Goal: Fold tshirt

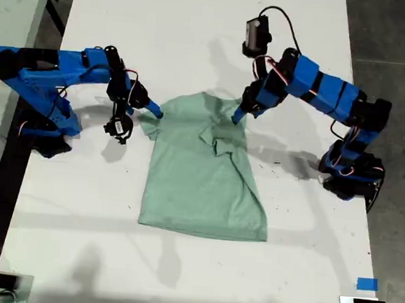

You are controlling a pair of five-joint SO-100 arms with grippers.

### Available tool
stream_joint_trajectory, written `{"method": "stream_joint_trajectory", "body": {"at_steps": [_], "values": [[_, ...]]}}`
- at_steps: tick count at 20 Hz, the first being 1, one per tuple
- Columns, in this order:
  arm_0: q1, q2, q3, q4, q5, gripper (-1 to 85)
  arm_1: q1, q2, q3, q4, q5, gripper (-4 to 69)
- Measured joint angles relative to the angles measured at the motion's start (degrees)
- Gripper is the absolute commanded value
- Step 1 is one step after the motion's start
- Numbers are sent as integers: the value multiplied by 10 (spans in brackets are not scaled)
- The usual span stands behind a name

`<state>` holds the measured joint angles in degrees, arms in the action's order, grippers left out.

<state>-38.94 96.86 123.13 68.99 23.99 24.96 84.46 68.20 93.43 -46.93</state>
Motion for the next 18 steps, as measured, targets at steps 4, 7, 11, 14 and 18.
{"method": "stream_joint_trajectory", "body": {"at_steps": [4, 7, 11, 14, 18], "values": [[-14, -98, 0, -62, 9, 339, 0, 41, 33, -4, 6, 237], [-16, -143, -18, -68, 10, 8, 0, 83, 73, -15, 12, 235], [-20, -149, -38, -90, 22, 1, 0, 120, 127, -34, 12, 232], [-35, -124, -13, -90, 14, 0, 0, 141, 154, -50, 12, 231], [-91, -54, -1, -47, 16, 0, 0, 145, 174, -59, 15, 229]]}}
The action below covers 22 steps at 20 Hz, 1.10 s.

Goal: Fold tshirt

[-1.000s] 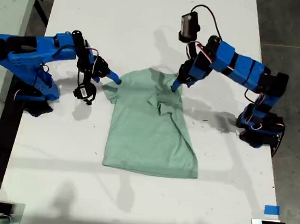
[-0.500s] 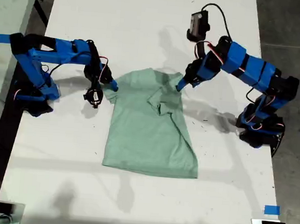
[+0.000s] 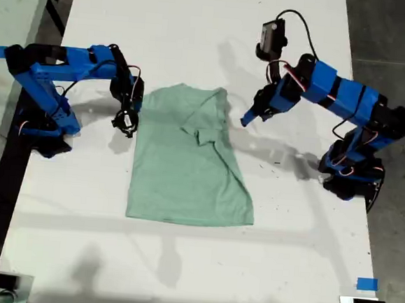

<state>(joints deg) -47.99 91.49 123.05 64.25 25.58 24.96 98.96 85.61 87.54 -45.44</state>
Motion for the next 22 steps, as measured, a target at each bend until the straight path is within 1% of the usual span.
{"method": "stream_joint_trajectory", "body": {"at_steps": [2, 3, 7, 9, 13, 18, 19, 22], "values": [[-32, 41, 0, 24, 13, 1, -1, 7, 7, -4, 3, 228], [-35, 47, -12, 48, 15, 1, -1, 11, 12, -5, 4, 228], [-26, 32, -113, 112, 20, 1, -1, 30, 29, -9, 8, 224], [-22, 25, -157, 125, 20, 1, -1, 36, 38, -11, 13, 221], [25, -58, -305, 163, 21, 1, -1, 53, 47, -13, 16, 218], [98, -282, -588, 226, 20, 0, -1, 54, 55, -18, 21, 215], [108, -323, -644, 232, 20, 0, -1, 54, 55, -18, 21, 215], [117, -360, -685, 215, 15, 0, -1, 54, 62, -25, 25, 212]]}}
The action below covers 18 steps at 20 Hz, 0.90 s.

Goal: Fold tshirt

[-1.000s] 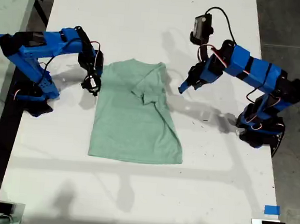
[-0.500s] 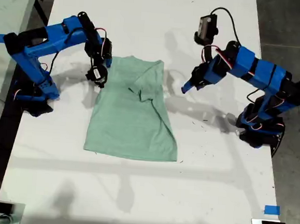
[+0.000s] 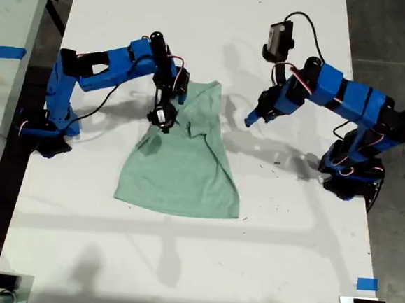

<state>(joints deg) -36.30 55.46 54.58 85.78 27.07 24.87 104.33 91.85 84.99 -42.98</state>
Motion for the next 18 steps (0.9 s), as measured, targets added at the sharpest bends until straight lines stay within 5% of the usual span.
{"method": "stream_joint_trajectory", "body": {"at_steps": [3, 5, 13, 18], "values": [[6, -5, -1, -47, 5, 25, 0, 0, 0, -7, 0, 211], [14, -15, -1, -65, 15, 314, 0, 0, 0, -9, 0, 211], [45, 7, -1, -72, 42, 351, 0, 0, 5, -12, 4, 204], [82, 159, 16, 6, 19, 344, -37, 0, 6, -12, 20, 216]]}}
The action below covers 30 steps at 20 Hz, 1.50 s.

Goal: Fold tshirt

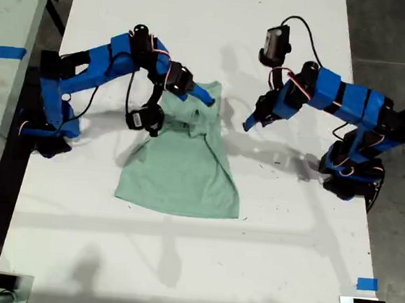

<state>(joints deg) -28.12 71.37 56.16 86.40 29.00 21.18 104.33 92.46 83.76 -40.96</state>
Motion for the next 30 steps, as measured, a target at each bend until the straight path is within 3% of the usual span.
{"method": "stream_joint_trajectory", "body": {"at_steps": [5, 10, 14, 16, 22, 30], "values": [[115, 112, 125, 35, -112, 338, -101, 0, 2, 0, 56, 275], [213, 272, 403, -98, -236, 322, -199, 0, 32, -4, 125, 300], [249, 345, 551, -180, -294, 318, -253, -2, 99, -75, 167, 301], [265, 373, 606, -215, -315, 316, -276, -17, 125, -122, 190, 303], [266, 381, 639, -239, -330, 311, -304, -142, 153, -261, 220, 291], [265, 382, 647, -239, -330, 310, -303, -175, 204, -342, 222, 275]]}}
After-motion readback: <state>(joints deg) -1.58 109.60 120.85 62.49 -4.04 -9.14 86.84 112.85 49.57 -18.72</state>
